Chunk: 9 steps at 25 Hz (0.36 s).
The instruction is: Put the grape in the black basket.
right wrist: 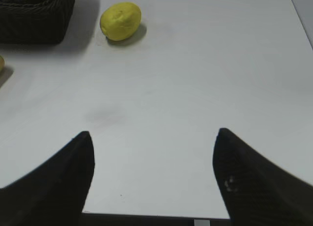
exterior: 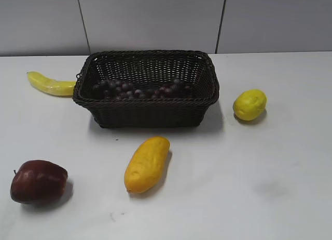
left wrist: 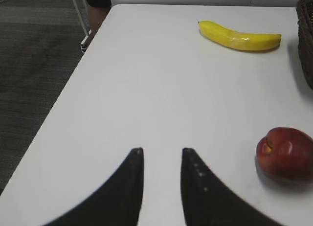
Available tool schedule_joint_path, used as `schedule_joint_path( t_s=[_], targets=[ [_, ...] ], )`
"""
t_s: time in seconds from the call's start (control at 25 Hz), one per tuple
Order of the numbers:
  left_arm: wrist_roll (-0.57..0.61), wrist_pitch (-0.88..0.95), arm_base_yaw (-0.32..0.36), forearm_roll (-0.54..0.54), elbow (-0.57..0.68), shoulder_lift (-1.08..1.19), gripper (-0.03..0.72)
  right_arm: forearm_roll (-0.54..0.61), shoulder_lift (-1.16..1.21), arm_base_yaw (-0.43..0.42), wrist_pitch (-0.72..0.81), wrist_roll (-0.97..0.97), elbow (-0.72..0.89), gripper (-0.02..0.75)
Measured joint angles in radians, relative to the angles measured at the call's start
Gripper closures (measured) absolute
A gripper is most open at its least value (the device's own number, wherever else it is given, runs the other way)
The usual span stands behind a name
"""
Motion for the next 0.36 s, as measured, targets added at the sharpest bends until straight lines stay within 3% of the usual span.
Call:
schedule_joint_path(
  t_s=[0.36],
  targets=[
    [0.000, 0.000, 0.000, 0.000, 0.000, 0.001, 0.450, 0.001, -0.052, 0.000, 0.000, -0.004, 0.000, 0.164]
  ],
)
